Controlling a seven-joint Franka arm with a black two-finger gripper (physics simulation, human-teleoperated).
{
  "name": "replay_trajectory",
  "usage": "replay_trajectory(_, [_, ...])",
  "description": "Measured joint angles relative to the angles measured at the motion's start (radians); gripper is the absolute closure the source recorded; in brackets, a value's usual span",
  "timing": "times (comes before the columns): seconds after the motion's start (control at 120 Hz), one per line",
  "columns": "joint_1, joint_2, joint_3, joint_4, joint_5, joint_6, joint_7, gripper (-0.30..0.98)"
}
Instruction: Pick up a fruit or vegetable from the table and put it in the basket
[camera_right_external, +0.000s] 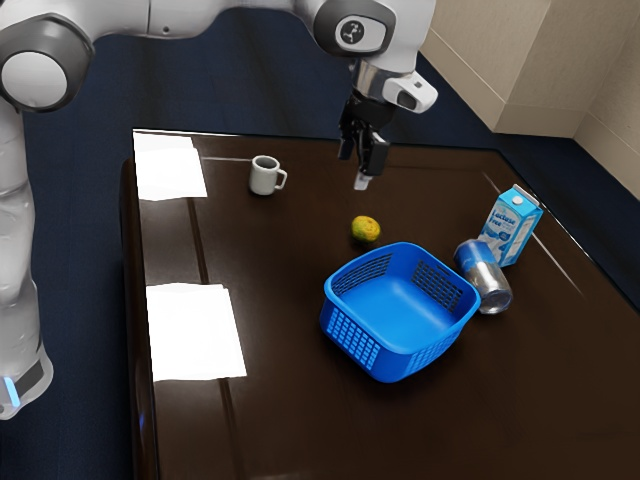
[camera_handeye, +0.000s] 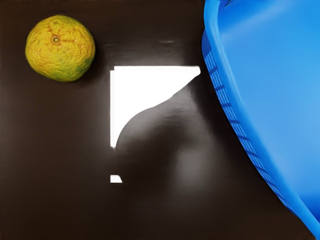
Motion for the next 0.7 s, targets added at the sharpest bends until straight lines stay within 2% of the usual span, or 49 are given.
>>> replay_trajectory(0.017, [-0.342, -0.023, 0.338, 0.075, 0.020, -0.003, 0.005, 0.01])
replay_trajectory(0.033, [-0.600, -0.043, 0.586, 0.132, 0.037, -0.006, 0.010, 0.01])
replay_trajectory(0.05, [-0.789, -0.059, 0.768, 0.174, 0.052, -0.009, 0.015, 0.01])
replay_trajectory(0.067, [-0.915, -0.072, 0.902, 0.206, 0.065, -0.011, 0.020, 0.01])
replay_trajectory(0.083, [-0.981, -0.080, 1.000, 0.229, 0.077, -0.013, 0.024, 0.01])
replay_trajectory(0.1, [-1.001, -0.087, 1.073, 0.246, 0.086, -0.015, 0.029, 0.02])
replay_trajectory(0.133, [-0.964, -0.095, 1.167, 0.267, 0.101, -0.019, 0.038, 0.02])
replay_trajectory(0.167, [-0.916, -0.098, 1.216, 0.279, 0.113, -0.022, 0.046, 0.01])
replay_trajectory(0.208, [-0.901, -0.100, 1.247, 0.286, 0.125, -0.025, 0.055, 0.01])
replay_trajectory(0.317, [-0.937, -0.103, 1.271, 0.291, 0.141, -0.030, 0.077, 0.02])
replay_trajectory(0.417, [-0.945, -0.101, 1.226, 0.385, 0.145, -0.064, 0.094, 0.02])
replay_trajectory(0.617, [-0.966, 0.001, 1.205, 0.127, 0.100, -0.050, 0.114, 0.02])
replay_trajectory(0.642, [-0.908, 0.017, 1.144, 0.090, 0.080, -0.035, 0.117, 0.02])
replay_trajectory(0.667, [-0.798, 0.035, 1.031, 0.067, 0.063, -0.018, 0.120, 0.02])
replay_trajectory(0.7, [-0.522, 0.058, 0.747, 0.052, 0.045, 0.003, 0.126, 0.02])
